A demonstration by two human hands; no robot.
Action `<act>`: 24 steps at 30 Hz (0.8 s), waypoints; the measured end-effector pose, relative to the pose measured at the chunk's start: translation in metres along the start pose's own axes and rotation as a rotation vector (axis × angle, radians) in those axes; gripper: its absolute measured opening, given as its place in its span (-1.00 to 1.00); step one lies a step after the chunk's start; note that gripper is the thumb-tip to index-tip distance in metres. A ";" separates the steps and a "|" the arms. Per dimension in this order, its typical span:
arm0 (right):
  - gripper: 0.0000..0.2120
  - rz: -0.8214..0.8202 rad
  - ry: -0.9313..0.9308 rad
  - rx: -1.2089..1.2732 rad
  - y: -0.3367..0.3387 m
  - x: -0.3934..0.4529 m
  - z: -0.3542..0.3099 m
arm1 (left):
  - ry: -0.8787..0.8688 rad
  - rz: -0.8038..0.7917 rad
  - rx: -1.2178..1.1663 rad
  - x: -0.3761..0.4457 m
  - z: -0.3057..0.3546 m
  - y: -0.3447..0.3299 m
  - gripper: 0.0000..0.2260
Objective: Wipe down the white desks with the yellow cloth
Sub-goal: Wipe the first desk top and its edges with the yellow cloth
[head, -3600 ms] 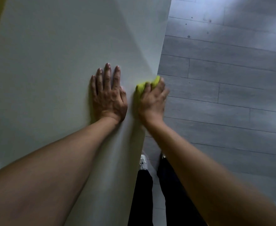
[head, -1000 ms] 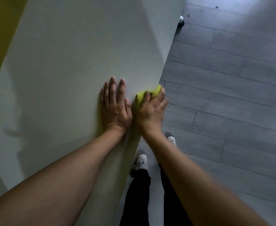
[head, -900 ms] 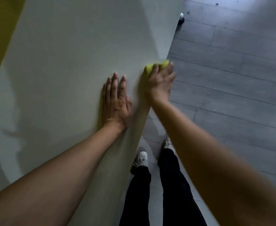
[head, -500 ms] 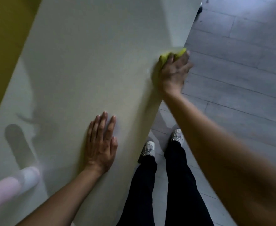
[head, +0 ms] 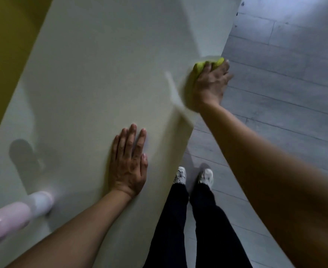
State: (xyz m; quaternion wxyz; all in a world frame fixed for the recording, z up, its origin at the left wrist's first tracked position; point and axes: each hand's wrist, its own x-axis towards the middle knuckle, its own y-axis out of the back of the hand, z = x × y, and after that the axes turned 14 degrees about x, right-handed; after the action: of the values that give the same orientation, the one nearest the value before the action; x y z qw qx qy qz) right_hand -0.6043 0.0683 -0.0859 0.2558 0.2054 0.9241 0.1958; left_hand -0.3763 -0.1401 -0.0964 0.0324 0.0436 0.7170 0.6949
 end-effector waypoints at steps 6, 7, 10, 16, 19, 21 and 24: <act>-0.41 0.036 0.090 0.018 -0.004 -0.049 0.028 | 0.004 0.035 0.007 -0.001 0.000 -0.004 -0.44; -0.41 0.031 0.085 0.042 -0.004 -0.075 0.041 | 0.004 0.040 0.008 0.000 0.000 -0.004 -0.44; -0.39 -0.045 0.042 0.067 0.005 -0.166 0.085 | -0.002 0.047 0.014 0.000 -0.001 -0.004 -0.44; -0.36 -0.152 0.000 0.048 0.015 -0.261 0.131 | -0.011 0.086 0.004 0.000 -0.002 -0.007 -0.45; -0.39 -0.137 -0.040 0.085 0.012 -0.228 0.113 | -0.013 0.101 0.015 0.000 -0.003 -0.008 -0.45; -0.39 -0.115 -0.051 0.094 0.010 -0.188 0.091 | -0.002 0.104 0.025 -0.001 -0.002 -0.008 -0.44; -0.38 -0.061 -0.030 0.047 0.007 -0.134 0.063 | 0.006 0.102 0.021 -0.001 -0.001 -0.006 -0.44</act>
State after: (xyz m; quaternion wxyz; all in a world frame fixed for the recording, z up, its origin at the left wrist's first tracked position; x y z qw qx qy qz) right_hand -0.4624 0.0260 -0.0803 0.2703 0.1860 0.9305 0.1629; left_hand -0.3755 -0.1417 -0.1028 -0.0056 0.0783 0.7214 0.6881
